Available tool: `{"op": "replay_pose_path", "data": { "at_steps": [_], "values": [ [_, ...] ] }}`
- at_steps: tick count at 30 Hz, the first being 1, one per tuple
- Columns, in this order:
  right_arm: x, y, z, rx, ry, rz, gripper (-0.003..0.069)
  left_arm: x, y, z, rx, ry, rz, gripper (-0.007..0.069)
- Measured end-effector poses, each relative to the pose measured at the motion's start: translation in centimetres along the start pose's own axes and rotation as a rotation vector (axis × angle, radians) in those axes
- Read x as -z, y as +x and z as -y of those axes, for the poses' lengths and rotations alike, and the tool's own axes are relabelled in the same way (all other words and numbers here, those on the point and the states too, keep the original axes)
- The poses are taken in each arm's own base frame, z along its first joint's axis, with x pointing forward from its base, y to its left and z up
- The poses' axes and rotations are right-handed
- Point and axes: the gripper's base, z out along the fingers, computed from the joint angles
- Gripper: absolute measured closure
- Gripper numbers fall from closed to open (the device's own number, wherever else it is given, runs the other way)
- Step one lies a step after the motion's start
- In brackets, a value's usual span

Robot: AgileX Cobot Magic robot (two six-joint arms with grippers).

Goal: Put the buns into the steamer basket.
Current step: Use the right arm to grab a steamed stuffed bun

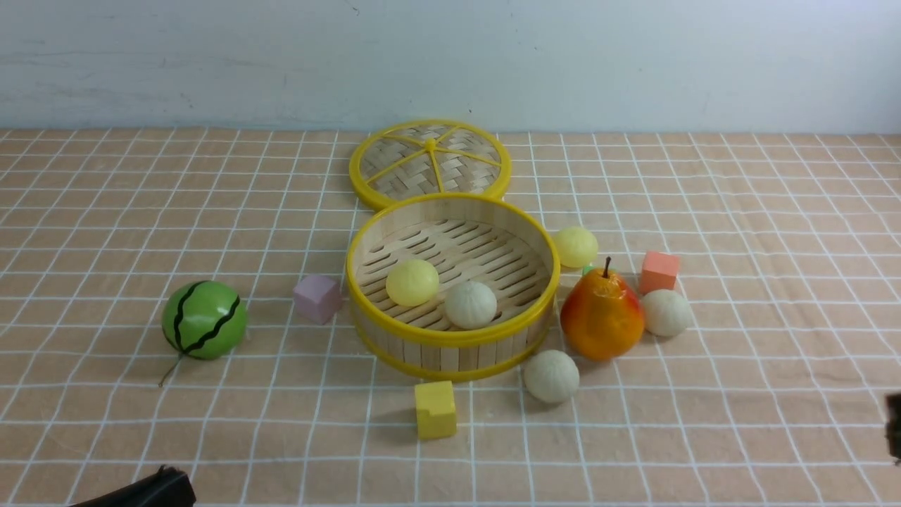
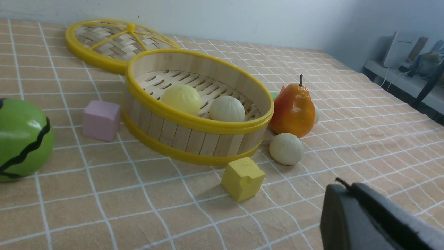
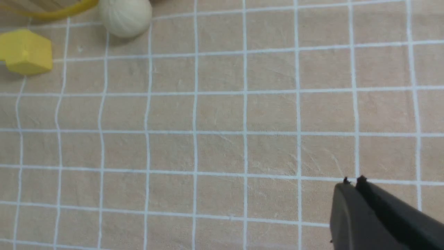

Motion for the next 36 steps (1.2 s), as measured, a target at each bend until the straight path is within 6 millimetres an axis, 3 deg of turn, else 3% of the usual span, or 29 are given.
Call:
{"op": "replay_pose_path", "data": {
  "at_steps": [4,5,8,11,15,16,17,23,34,36],
  "values": [
    [-3.9,-3.2,-3.5,0.135,-0.049,-0.094,0.0642,0.0,0.0,0.0,0.0,0.0,0.0,0.0638],
    [-4.1,-3.3,-3.7,0.142,-0.052,-0.097,0.0642,0.0,0.0,0.0,0.0,0.0,0.0,0.0638],
    [-7.5,-5.4,-7.6,0.268,-0.072,-0.125,0.0623,0.0,0.0,0.0,0.0,0.0,0.0,0.0638],
    [-10.3,-6.8,-9.8,0.303,-0.073,-0.143,0.0591,0.0,0.0,0.0,0.0,0.0,0.0,0.0638],
    [-15.0,-8.6,-11.4,0.3,-0.06,-0.184,0.0489,0.0,0.0,0.0,0.0,0.0,0.0,0.0638],
    [-15.2,-8.7,-11.5,0.3,-0.059,-0.185,0.0477,0.0,0.0,0.0,0.0,0.0,0.0,0.0638],
    [-16.9,-9.4,-11.8,0.291,-0.052,-0.193,0.0422,0.0,0.0,0.0,0.0,0.0,0.0,0.0638],
    [-20.0,-10.2,-12.2,0.283,-0.05,-0.183,0.0332,0.0,0.0,0.0,0.0,0.0,0.0,0.0638],
    [-21.6,-10.3,-12.1,0.257,-0.045,-0.167,0.0337,0.0,0.0,0.0,0.0,0.0,0.0,0.0633],
    [-21.9,-10.2,-12.1,0.256,-0.043,-0.173,0.0375,0.0,0.0,0.0,0.0,0.0,0.0,0.0629]
  ]
}}
